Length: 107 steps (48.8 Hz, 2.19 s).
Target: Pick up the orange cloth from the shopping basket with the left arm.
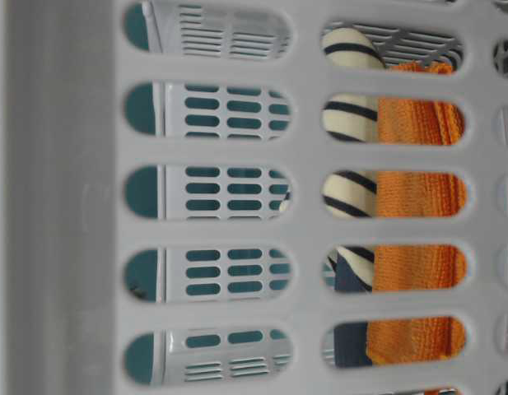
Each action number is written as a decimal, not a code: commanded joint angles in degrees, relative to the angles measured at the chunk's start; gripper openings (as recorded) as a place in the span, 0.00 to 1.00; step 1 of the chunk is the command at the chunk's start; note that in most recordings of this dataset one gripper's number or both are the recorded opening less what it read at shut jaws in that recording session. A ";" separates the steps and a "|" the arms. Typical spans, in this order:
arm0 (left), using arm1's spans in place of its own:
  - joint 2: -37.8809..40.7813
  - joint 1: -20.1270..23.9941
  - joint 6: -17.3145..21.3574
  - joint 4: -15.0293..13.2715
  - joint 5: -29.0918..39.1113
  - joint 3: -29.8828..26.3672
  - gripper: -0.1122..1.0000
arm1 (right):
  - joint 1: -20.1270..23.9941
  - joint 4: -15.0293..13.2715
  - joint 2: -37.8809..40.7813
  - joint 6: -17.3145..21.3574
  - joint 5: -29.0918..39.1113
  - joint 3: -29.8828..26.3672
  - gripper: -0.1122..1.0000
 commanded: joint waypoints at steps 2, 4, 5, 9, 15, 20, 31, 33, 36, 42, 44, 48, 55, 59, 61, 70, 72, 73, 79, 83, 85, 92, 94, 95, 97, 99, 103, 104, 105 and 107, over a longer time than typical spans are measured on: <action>3.96 -0.79 0.26 0.18 3.08 -5.54 0.47 | 0.09 0.09 0.26 0.09 -0.70 -1.32 0.76; 5.71 -1.23 0.18 0.09 3.96 -6.68 0.58 | 0.09 0.09 0.26 0.09 -0.79 -1.32 0.76; 6.59 -1.41 0.18 0.18 4.39 -7.29 0.63 | 0.09 0.09 0.26 0.09 -0.79 -1.32 0.76; 9.93 -2.11 0.09 0.18 6.06 -9.23 0.82 | 0.09 0.09 0.26 0.09 -0.88 -1.23 0.76; 13.80 -2.55 0.18 0.18 7.03 -10.28 0.91 | 0.09 0.09 0.26 -0.09 -0.88 -1.23 0.76; 16.35 -2.55 0.09 0.18 6.86 -10.28 0.89 | 0.09 0.09 0.26 -0.09 -0.88 -1.23 0.76; 19.25 -2.55 0.09 0.18 3.60 -9.14 0.89 | 0.09 0.09 0.26 -0.09 -0.88 -1.14 0.76; 19.42 -2.46 0.09 0.18 2.20 -8.88 0.89 | 0.09 0.09 0.26 -0.09 -0.88 -1.05 0.76; 20.04 -2.11 0.09 0.18 0.62 -8.70 0.89 | 0.09 0.09 0.26 -0.09 -0.88 -1.05 0.76; 21.53 -1.85 0.00 0.18 -0.35 -8.53 0.89 | 0.09 0.09 0.26 -0.09 -0.88 -0.97 0.76; 22.06 -1.85 0.00 0.09 -0.35 -8.35 0.89 | 0.09 0.09 0.26 -0.09 -0.88 -0.88 0.76; 22.85 -2.02 0.00 0.18 -0.62 -8.09 0.89 | 0.09 0.09 0.26 -0.09 -0.88 -0.88 0.76; 23.38 -2.02 -0.09 0.18 -0.62 -7.21 0.89 | 0.09 0.09 0.26 -0.09 -0.88 -0.70 0.76; 23.47 -2.11 -0.35 0.18 -0.70 -6.06 0.89 | 0.09 0.09 0.26 -0.09 -0.88 -0.62 0.76; 23.47 -2.02 -0.88 0.18 -0.79 -5.54 0.89 | 0.09 0.09 0.26 -0.09 -0.88 -0.62 0.76; 23.12 -1.93 -3.60 0.18 -2.20 -3.78 0.88 | 0.09 0.09 0.26 -0.09 -0.88 -0.53 0.76; 23.03 -1.85 -3.78 0.18 -2.46 -3.69 0.88 | 0.09 0.09 0.26 -0.09 -0.88 -0.44 0.76; 23.12 -1.85 -3.78 0.18 -2.55 -3.60 0.87 | 0.09 0.09 0.26 -0.09 -0.88 -0.44 0.76; 23.03 -1.85 -3.43 0.18 -2.72 -3.60 0.81 | 0.09 0.09 0.26 -0.09 -0.88 -0.26 0.76; 23.03 -2.02 -3.16 0.18 -2.64 -3.60 0.67 | 0.09 0.09 0.26 0.00 -0.88 -0.09 0.76; 23.03 -2.02 -3.08 0.18 -2.64 -3.60 0.58 | 0.09 0.09 0.18 0.00 -0.88 -0.09 0.76; 22.24 -1.93 -2.99 0.18 -2.46 -3.96 0.26 | 0.09 0.09 0.18 0.00 -0.88 -0.09 0.76; 21.71 -1.85 -2.99 0.18 -2.37 -4.13 0.24 | 0.09 0.09 0.18 0.00 -0.88 -0.09 0.76; 21.53 -1.85 -2.99 0.18 -2.29 -4.31 0.24 | 0.09 0.09 0.18 0.00 -0.88 -0.18 0.76; 20.83 -1.85 -2.90 0.18 -2.20 -4.75 0.24 | 0.09 0.09 0.09 0.00 -0.88 -0.09 0.76; 20.21 -1.85 -2.90 0.18 -1.85 -5.45 0.24 | 0.09 0.09 0.09 0.00 -0.88 -0.18 0.76; 18.63 -1.93 -2.90 0.18 0.09 -7.73 0.24 | 0.09 0.09 0.00 0.00 -0.88 -0.09 0.76; 18.28 -2.02 -2.90 0.18 0.79 -8.44 0.24 | 0.09 0.09 0.00 0.00 -0.88 -0.09 0.76; 17.93 -2.02 -2.90 0.18 1.58 -9.14 0.24 | 0.09 0.09 0.00 0.00 -0.88 -0.18 0.76; 17.31 -2.02 -2.90 0.18 3.52 -10.81 0.24 | 0.09 0.09 0.00 0.09 -0.88 -0.09 0.76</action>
